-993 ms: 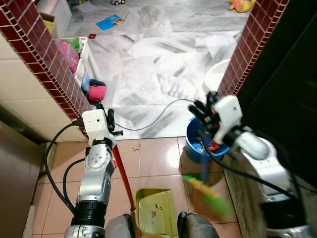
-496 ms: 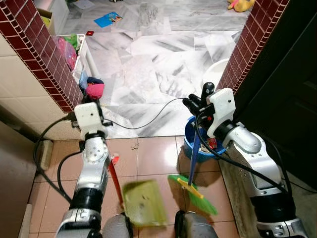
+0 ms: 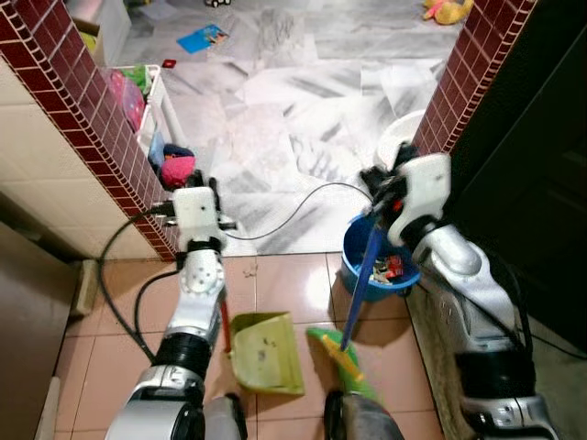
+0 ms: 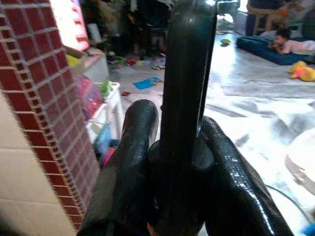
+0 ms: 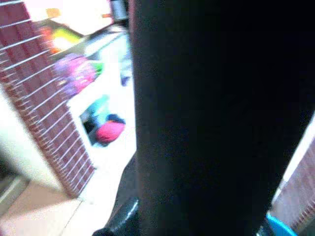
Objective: Sweep floor
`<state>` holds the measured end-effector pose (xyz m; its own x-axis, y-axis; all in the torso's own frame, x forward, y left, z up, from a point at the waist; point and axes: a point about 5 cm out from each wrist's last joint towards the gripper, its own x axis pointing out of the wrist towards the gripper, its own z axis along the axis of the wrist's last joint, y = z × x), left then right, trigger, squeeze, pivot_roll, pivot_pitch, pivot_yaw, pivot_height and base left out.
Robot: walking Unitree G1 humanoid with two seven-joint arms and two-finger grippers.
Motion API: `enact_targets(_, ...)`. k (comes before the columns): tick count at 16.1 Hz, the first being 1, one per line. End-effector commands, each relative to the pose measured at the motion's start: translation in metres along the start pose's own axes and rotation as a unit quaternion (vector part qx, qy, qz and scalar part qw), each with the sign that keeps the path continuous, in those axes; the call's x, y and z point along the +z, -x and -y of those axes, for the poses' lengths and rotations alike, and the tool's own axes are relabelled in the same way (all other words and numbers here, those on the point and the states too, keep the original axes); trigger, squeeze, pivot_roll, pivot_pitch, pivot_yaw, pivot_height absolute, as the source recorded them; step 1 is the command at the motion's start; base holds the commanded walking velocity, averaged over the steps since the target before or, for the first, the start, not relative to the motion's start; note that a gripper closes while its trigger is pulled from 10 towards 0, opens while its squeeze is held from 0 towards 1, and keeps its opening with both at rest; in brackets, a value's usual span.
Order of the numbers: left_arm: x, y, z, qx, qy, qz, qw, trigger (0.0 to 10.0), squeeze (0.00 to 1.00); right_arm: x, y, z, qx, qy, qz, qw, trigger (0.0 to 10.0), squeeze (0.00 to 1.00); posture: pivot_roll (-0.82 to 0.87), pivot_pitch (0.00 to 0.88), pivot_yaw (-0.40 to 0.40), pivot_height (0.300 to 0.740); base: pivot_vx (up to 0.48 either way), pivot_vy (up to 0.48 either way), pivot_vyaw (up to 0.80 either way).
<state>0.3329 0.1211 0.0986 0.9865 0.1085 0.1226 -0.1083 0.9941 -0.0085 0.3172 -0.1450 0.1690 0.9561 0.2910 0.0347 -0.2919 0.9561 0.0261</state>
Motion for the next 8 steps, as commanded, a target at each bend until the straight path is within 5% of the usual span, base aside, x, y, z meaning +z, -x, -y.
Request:
enact_targets(1, -0.017, 0.006, 0.006, -0.014, 0.02, -0.052, 0.998, 10.0, 0.0, 0.002, -0.003, 0.001, -0.018, -0.043, 0.007, 0.999, 10.0, 0.0, -0.13, 0.145, 0.019, 0.74, 0.0, 0.0, 0.0)
enact_targets(5, -0.024, 0.006, 0.005, -0.017, 0.033, -0.075, 0.996, 10.0, 0.0, 0.023, -0.011, 0.008, -0.06, -0.141, 0.067, 0.986, 10.0, 0.0, -0.12, 0.14, 0.018, 0.74, 0.0, 0.0, 0.0)
enact_targets(8, -0.026, 0.006, 0.005, -0.017, 0.037, -0.076, 0.996, 10.0, 0.0, 0.044, -0.01, 0.013, -0.06, -0.101, 0.115, 0.986, 10.0, 0.0, -0.13, 0.139, 0.015, 0.74, 0.0, 0.0, 0.0)
